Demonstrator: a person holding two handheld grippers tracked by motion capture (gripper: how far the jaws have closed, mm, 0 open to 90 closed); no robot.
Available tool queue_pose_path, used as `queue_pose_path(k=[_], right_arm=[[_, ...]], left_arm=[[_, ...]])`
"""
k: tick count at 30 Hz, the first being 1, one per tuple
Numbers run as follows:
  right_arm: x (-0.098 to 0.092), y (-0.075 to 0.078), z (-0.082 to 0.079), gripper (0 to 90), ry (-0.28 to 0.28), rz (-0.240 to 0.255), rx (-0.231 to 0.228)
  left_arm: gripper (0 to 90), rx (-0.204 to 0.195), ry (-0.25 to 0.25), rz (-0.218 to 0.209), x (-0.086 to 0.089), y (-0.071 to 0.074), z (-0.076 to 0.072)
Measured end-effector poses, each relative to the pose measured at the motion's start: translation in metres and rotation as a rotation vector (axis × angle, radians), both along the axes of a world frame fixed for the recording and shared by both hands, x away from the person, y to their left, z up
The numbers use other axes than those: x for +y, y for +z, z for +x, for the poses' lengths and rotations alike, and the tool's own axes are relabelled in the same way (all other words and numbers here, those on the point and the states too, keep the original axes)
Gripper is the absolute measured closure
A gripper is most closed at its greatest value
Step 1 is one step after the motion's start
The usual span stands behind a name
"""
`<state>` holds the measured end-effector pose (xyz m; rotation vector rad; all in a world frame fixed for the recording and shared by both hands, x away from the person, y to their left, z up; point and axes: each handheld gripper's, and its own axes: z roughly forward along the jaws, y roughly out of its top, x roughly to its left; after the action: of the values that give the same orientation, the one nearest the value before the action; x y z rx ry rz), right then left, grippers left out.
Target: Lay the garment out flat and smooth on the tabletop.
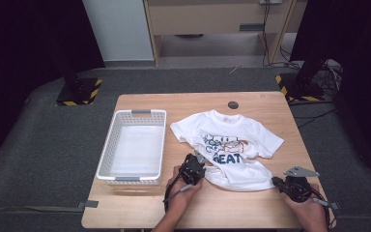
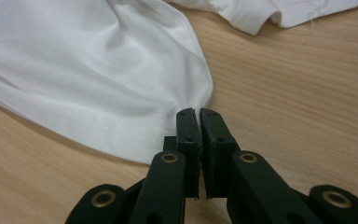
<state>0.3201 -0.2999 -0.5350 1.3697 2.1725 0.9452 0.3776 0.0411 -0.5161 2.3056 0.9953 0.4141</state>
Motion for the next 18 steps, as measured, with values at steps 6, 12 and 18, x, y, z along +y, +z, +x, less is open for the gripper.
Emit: queue_pose_path(k=[6,12,18], right_arm=[[-0.006,0.003,0.008,87.1,-0.050,0.000,-0.011],[-0.019,0.007,0.008,87.1,-0.099,0.034,-0.021],[-0.017,0.007,0.005,87.1,-0.054,0.072,-0.015]], left_arm=[[85.1,-0.003,0.000,0.050,-0.026,0.003,0.020],[85.1,-0.008,-0.022,0.078,-0.054,0.004,0.032],[85.0,-0.018,-0.034,0.047,-0.045,0.012,0.015]])
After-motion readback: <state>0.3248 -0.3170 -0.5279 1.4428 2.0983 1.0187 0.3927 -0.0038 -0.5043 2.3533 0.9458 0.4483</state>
